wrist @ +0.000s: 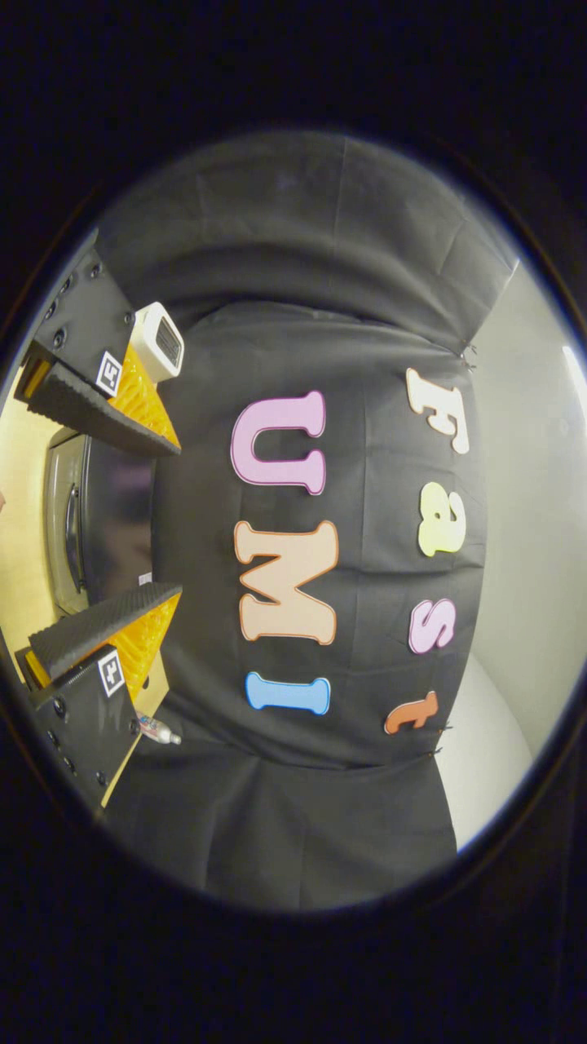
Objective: Open the toaster oven, put the food inside, and close the toaster oven door.
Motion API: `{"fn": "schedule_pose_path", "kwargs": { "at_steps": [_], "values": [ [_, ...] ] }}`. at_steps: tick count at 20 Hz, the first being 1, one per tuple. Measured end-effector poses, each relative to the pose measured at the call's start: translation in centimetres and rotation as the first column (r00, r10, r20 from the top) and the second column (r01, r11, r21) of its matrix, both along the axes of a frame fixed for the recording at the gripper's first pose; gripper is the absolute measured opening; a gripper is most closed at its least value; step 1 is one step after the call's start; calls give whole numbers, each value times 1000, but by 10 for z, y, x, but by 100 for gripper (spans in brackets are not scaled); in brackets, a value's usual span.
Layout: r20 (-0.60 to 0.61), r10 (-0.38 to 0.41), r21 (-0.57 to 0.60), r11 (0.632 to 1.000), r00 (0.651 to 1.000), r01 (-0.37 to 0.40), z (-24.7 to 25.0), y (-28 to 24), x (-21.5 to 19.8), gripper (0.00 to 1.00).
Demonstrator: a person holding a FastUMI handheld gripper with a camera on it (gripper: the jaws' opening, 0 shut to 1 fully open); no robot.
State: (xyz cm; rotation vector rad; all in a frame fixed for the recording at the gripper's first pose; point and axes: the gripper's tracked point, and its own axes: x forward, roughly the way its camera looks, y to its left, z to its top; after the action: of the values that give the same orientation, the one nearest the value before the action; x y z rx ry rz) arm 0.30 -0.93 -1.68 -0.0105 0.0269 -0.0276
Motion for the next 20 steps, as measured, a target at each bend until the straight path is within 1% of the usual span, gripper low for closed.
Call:
{"fn": "schedule_pose_path", "kwargs": {
  "at_steps": [5,9,11,17,19,20],
  "values": [
    [-18,-32,-9,999,999,32,-13,-10,5,96],
    [-34,-64,-9,998,997,64,-35,-20,16,96],
    [-39,-82,-3,997,996,82,-53,-27,23,96],
    [-72,-122,58,990,990,126,-128,-39,44,97],
    [-70,-112,85,989,991,118,-149,-34,53,97],
    [-75,-120,87,988,990,126,-162,-35,56,97]
  ]
}}
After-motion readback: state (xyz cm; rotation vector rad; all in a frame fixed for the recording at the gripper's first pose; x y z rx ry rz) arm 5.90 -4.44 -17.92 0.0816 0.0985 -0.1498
